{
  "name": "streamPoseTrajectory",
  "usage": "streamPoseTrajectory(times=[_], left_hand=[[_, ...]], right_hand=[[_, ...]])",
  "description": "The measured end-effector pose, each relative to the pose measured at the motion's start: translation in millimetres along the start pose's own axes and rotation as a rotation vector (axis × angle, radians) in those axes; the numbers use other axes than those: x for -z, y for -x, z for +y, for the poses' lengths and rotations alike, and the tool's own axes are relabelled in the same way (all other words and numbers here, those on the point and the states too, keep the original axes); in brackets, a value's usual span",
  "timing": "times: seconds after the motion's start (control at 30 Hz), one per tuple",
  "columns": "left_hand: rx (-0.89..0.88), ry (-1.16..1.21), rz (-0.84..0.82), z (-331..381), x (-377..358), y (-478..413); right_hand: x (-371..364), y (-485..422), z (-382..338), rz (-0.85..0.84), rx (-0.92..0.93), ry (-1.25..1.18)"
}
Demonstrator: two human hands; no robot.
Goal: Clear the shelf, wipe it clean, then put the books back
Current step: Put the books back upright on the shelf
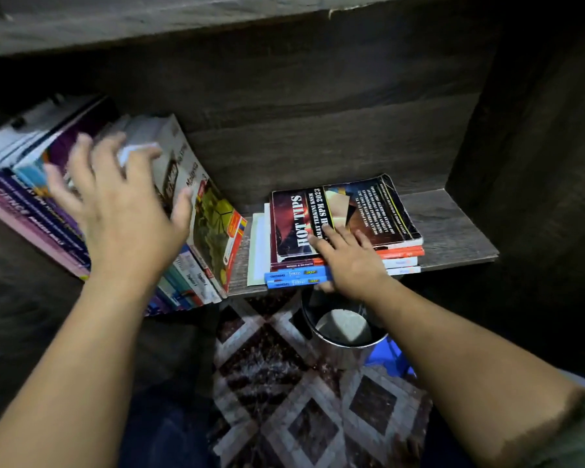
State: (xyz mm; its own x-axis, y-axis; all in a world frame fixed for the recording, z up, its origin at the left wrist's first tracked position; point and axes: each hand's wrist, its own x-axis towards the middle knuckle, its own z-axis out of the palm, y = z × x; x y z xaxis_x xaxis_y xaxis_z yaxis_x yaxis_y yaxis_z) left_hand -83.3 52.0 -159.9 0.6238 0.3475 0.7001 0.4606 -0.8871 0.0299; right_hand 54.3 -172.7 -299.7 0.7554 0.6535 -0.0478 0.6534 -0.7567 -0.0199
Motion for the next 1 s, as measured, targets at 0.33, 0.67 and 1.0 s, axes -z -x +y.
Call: streamPoseTrajectory(times=[0.33, 0.67, 1.0], left_hand=[[-0.001, -0.003, 0.029, -9.8, -24.8, 9.9], [0.004, 0.01, 0.035, -10.9, -27.6, 9.5], [-0.005, -0.003, 0.035, -14.1, -31.5, 7.7]], right_hand=[[-3.6, 1.8, 1.9, 0.026, -0.007, -0.059], [2.3, 2.4, -5.7, -0.008, -0.06, -0.095], [9.6, -3.1, -1.2, 0.084, -0.049, -0.026]])
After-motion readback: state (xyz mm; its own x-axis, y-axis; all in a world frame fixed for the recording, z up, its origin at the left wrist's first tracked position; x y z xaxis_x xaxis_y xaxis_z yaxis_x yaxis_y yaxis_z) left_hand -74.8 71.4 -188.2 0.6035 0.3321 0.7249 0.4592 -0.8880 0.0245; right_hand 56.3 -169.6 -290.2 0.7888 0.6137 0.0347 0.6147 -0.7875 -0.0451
